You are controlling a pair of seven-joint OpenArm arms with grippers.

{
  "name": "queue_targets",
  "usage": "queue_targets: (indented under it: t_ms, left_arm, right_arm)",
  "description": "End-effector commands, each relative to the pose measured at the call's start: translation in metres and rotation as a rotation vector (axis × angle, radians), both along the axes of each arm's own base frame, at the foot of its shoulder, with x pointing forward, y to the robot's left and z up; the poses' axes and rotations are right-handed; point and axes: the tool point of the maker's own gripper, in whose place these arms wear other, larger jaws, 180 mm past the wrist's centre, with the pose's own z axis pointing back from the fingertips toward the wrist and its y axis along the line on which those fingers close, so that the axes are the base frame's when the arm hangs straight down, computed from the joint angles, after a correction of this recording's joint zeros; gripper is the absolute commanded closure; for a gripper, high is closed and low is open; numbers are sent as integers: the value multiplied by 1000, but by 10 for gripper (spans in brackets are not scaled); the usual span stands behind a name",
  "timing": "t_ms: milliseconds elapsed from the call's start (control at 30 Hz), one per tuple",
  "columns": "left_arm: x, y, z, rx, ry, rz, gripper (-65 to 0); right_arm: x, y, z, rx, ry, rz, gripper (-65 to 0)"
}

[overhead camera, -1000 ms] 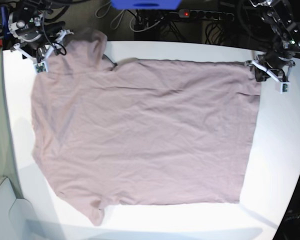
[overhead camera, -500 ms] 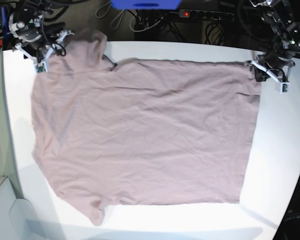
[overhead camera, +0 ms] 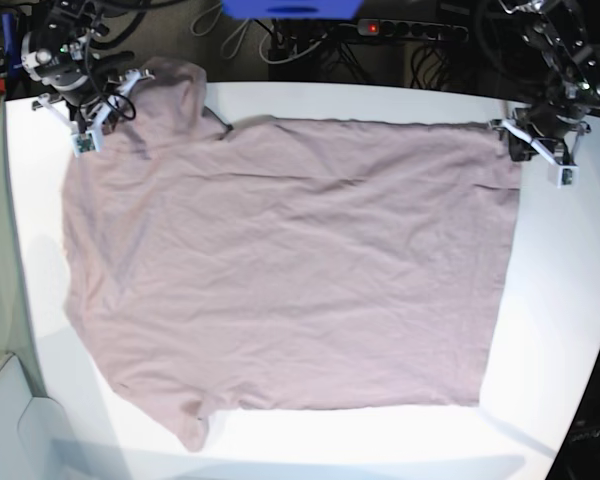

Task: Layout the t-shirt on the table in an organized manner, then fold the t-shirt properly
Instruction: 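Hold the shirt's shoulder corners with both grippers and smooth it flat, then lift the shoulder edge with both grippers and fold it over the shirt body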

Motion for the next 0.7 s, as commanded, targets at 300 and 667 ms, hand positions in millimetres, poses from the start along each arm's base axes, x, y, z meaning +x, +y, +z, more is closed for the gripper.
queue_targets:
  t_ms: [300,667]
  left_arm:
    - [21,6,36,72,-76,-27,-2]
    - [57,8,63,96,-136,-29,-2]
  right_arm:
    - [28,-20,50,-142,-95,21,0]
    - [79,-35,88,-201,-236,32,0]
